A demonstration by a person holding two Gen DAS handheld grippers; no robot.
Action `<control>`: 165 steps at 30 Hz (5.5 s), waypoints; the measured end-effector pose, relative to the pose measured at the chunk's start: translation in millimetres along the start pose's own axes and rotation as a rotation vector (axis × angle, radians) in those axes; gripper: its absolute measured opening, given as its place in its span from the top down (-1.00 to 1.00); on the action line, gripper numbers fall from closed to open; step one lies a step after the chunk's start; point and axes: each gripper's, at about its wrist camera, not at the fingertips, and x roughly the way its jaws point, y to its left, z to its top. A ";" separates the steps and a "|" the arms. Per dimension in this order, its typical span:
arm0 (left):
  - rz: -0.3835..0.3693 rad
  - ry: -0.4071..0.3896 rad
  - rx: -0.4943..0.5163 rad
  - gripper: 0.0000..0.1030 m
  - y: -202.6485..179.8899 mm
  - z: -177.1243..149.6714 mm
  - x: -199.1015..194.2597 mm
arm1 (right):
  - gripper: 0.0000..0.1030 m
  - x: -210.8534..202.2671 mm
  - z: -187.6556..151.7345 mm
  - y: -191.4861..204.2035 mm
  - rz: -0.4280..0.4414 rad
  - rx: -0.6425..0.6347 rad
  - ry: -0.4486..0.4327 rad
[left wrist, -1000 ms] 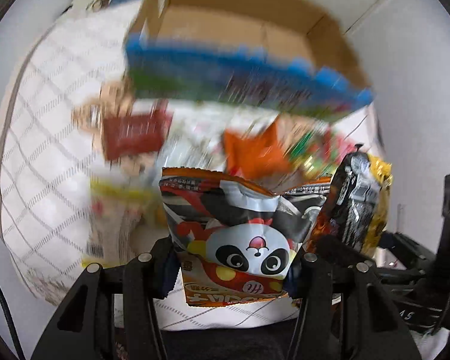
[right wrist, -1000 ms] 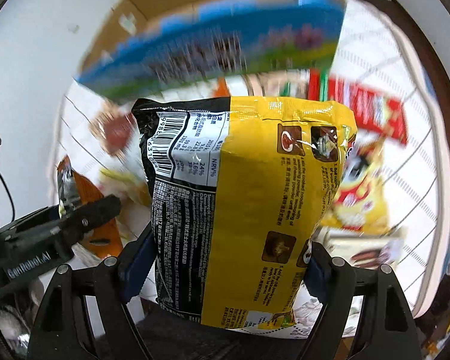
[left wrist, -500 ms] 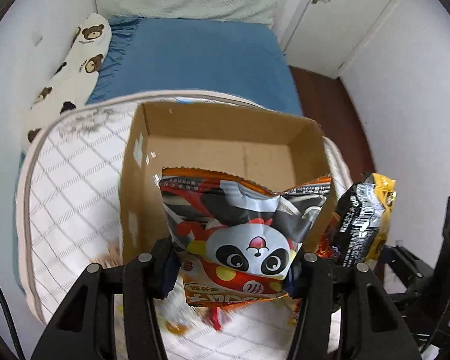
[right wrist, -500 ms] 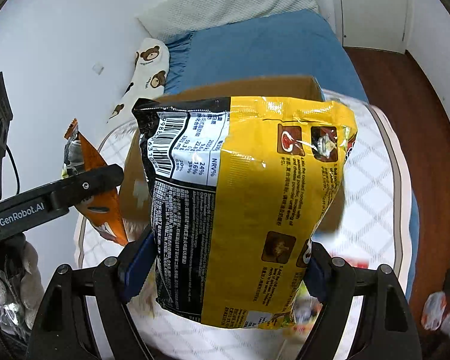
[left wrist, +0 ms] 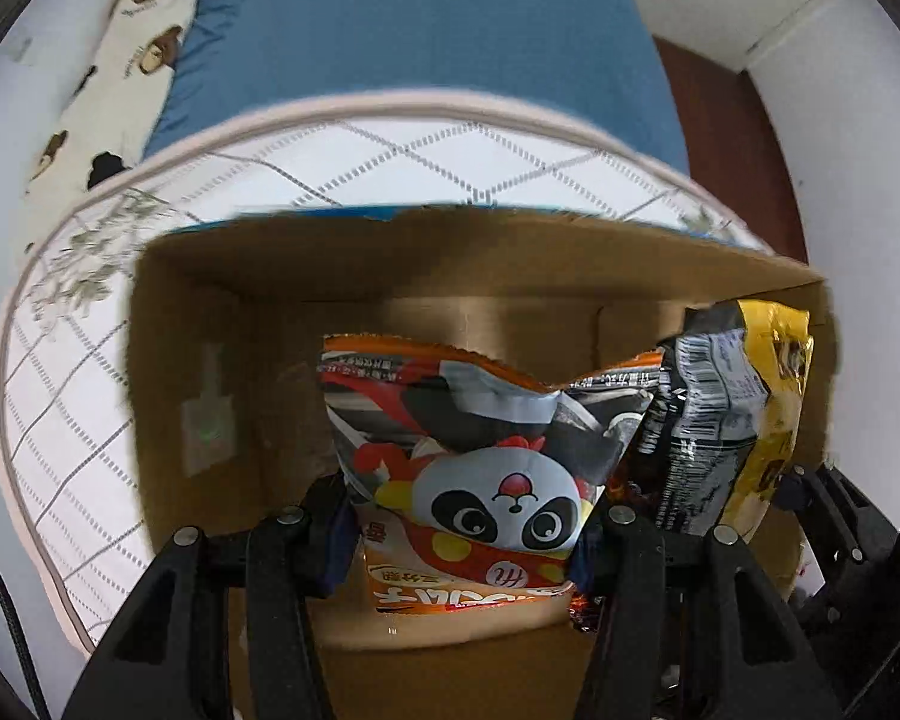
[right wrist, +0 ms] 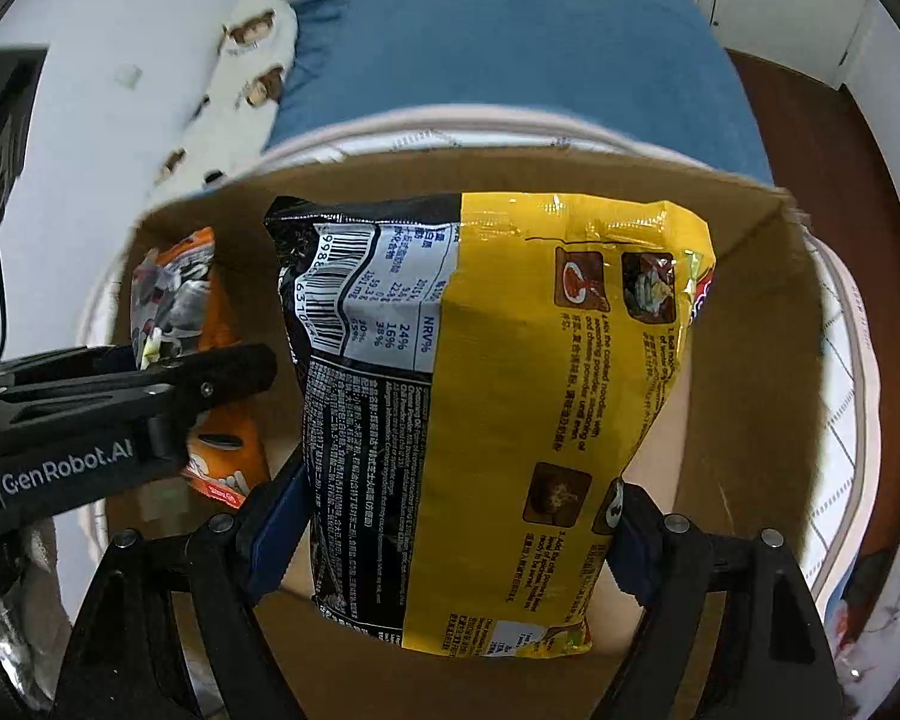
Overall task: Organize snacks
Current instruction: 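Carry both packets into the cardboard box and open both tools to release, then grasp the Franzzi cookie pack with the right tool while the left grasps the clear bread bag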
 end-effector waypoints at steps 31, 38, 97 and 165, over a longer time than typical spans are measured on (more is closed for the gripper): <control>0.087 -0.292 -0.017 -0.71 -2.2 -68.8 -58.5 | -0.95 -59.5 -51.5 -31.4 -0.125 0.028 -0.111; 0.071 -0.378 -0.001 -0.71 -6.8 -102.3 -92.6 | -0.95 -85.5 -58.4 -5.3 -0.135 0.025 -0.199; 0.271 0.046 -0.052 -0.71 91.1 -376.8 89.4 | -0.97 -2.0 -368.4 -32.4 -0.287 -0.199 0.190; 0.088 0.013 -0.185 0.18 19.6 -413.8 53.7 | -0.21 75.3 -368.8 65.8 -0.019 0.078 0.132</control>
